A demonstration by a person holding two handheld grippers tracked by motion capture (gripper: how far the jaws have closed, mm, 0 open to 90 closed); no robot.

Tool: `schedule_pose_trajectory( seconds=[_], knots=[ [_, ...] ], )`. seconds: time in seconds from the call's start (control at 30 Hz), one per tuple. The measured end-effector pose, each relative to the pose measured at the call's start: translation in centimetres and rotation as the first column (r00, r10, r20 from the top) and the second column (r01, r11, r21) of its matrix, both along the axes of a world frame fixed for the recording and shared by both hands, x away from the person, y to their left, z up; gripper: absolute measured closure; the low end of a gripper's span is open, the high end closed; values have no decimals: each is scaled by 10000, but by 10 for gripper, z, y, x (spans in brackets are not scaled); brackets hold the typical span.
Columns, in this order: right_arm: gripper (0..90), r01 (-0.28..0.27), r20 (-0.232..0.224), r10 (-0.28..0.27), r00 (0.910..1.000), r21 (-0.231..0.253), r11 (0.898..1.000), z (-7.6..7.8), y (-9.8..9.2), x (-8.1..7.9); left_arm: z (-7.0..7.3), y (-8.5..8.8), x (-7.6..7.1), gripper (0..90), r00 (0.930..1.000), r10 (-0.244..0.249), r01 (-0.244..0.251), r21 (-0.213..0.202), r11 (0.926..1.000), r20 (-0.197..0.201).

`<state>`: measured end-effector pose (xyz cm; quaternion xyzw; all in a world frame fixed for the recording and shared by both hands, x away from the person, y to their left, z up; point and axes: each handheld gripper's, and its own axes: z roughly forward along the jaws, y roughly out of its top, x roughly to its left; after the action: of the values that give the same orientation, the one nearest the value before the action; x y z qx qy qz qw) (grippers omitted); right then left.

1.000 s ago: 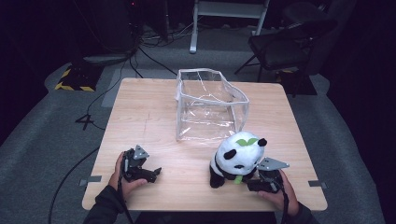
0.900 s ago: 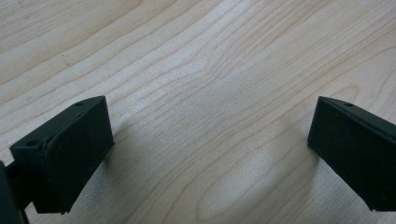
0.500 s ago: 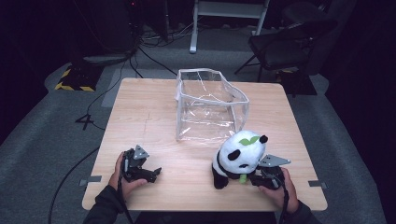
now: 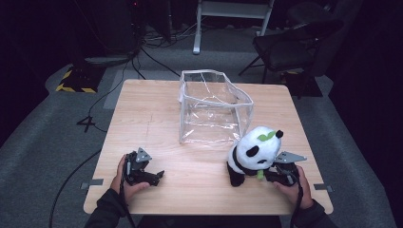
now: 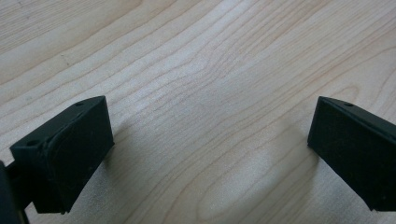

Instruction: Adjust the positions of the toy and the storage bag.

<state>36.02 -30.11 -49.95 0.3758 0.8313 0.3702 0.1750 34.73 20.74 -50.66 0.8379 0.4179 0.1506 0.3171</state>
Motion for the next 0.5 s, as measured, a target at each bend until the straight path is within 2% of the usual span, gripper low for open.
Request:
schedule_pose_trajectory(
  seconds=[0.3, 0.5],
  knots=[
    [544, -281, -136, 282, 9995, 60, 9996, 0, -21, 17, 0, 0, 0, 2, 10000, -6, 6, -2, 10000, 4],
    [543, -387, -164, 383, 9991, -250, 9989, 3, -35, 30, 0, 0, 0, 2, 10000, -5, 5, -5, 10000, 2]
  ],
)
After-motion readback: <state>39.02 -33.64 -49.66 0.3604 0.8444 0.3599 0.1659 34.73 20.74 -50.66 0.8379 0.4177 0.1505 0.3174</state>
